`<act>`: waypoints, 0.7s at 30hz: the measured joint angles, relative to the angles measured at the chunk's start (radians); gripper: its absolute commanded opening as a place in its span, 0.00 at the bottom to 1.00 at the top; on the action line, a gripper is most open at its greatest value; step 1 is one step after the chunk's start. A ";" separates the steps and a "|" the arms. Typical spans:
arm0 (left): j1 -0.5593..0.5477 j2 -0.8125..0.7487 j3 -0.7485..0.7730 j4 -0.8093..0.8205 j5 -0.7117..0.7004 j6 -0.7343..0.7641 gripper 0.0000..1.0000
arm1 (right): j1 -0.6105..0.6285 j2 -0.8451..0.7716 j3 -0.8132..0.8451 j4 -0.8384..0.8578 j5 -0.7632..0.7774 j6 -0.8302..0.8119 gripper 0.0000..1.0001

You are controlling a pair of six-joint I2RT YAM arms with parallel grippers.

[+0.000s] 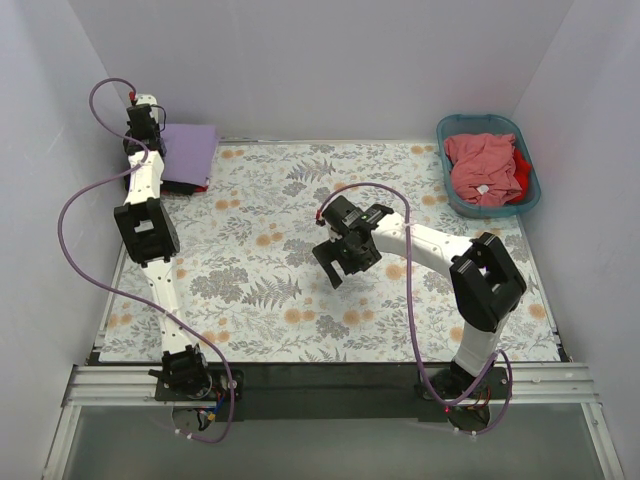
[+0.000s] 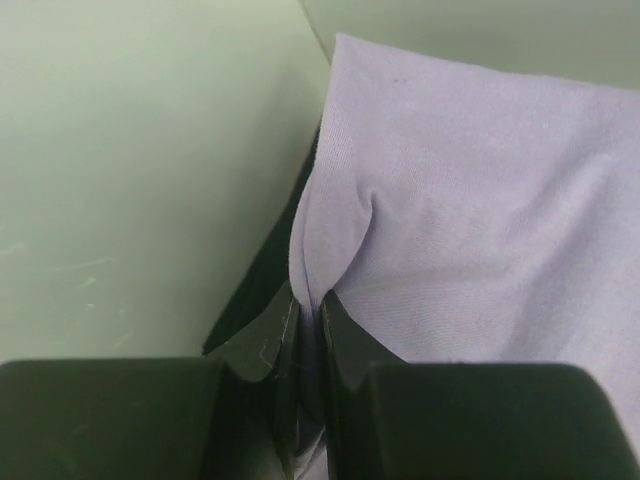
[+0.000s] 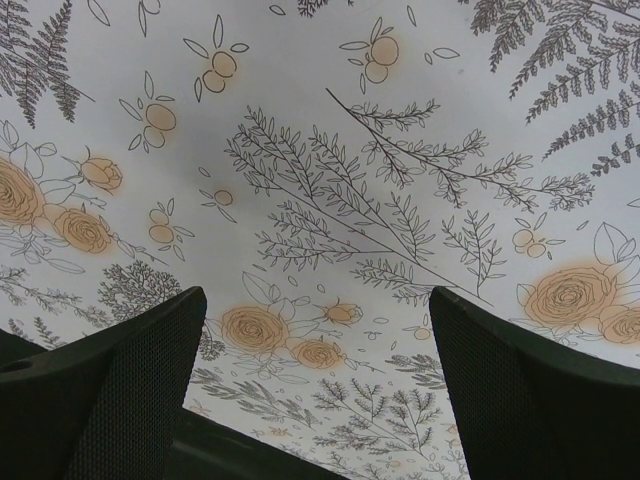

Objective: Fold and stack the t-shirts
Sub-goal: Neatly place the folded tshirt to the corner

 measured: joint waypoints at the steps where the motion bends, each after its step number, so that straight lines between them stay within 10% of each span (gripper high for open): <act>1: 0.000 0.000 0.000 0.011 -0.007 0.010 0.00 | 0.000 0.003 0.003 -0.002 0.000 0.000 0.98; 21: 0.000 0.007 -0.087 0.148 -0.119 0.095 0.12 | 0.000 0.039 0.019 -0.018 -0.003 -0.011 0.98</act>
